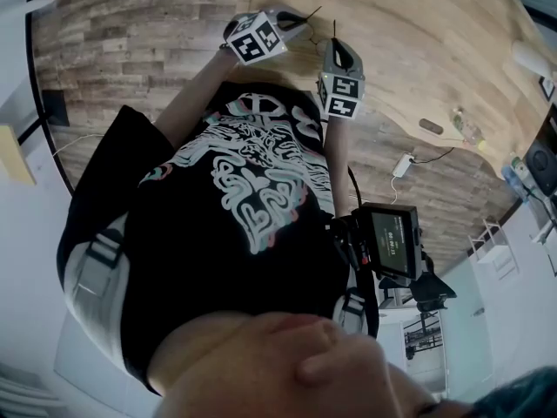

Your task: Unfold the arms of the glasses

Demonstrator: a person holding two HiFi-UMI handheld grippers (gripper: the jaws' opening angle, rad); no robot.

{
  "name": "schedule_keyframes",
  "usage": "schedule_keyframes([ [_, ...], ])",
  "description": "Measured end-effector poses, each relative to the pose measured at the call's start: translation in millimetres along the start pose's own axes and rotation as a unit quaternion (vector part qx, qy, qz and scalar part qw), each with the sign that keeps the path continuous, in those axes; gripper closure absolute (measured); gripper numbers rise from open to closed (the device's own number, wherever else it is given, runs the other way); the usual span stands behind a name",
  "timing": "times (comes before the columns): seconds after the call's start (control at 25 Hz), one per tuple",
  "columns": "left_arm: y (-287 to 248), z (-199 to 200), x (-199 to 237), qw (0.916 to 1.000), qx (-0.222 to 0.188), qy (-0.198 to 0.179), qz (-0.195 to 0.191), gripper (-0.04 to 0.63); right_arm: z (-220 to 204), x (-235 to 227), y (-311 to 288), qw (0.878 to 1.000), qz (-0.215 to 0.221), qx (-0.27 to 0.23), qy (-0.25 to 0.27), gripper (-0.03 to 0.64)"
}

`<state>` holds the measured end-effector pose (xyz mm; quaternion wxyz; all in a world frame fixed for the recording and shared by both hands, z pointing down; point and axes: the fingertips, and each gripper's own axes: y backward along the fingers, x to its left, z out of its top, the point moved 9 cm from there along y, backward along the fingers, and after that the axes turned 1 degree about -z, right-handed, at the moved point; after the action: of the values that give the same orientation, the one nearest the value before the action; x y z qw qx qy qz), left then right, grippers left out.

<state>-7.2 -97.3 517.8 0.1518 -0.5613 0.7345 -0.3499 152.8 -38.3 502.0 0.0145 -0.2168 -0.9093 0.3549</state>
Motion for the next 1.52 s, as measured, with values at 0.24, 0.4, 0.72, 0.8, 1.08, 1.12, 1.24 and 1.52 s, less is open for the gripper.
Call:
schedule_keyframes([
  [0.24,2.4,7.4,12.2,0.9991,-0.016,0.040,0.006,0.601,2.9,-20.5,7.0,0.998,-0.032,-0.026,-0.057,0.614],
  [0.4,-1.2,8.6,21.6,0.9960,-0.031,0.084,0.006,0.601,2.8,-33.7,13.0,0.992,-0.055,-0.043,-0.104,0.614],
  [0.72,-9.7,12.0,29.0,0.9932,-0.044,0.108,0.008,0.602,-4.1,-38.6,15.2,0.985,-0.071,-0.044,-0.148,0.614],
  [0.8,-9.0,11.9,29.0,0.9930,-0.044,0.109,0.008,0.602,-4.0,-37.7,15.4,0.985,-0.072,-0.043,-0.153,0.614],
  [1.08,-8.3,13.2,30.3,0.9914,-0.053,0.120,0.010,0.601,-0.6,-39.8,13.5,0.986,-0.076,-0.044,-0.145,0.615],
  [1.12,-8.1,13.8,30.4,0.9911,-0.053,0.122,0.010,0.601,-0.5,-40.1,13.7,0.985,-0.076,-0.044,-0.146,0.615],
  [1.24,-6.7,13.7,32.0,0.9909,-0.052,0.124,0.010,0.601,-0.2,-39.4,12.5,0.985,-0.076,-0.045,-0.151,0.615],
  [1.52,-7.1,12.2,32.7,0.9912,-0.048,0.123,0.008,0.601,-1.3,-39.1,10.7,0.984,-0.076,-0.047,-0.156,0.615],
])
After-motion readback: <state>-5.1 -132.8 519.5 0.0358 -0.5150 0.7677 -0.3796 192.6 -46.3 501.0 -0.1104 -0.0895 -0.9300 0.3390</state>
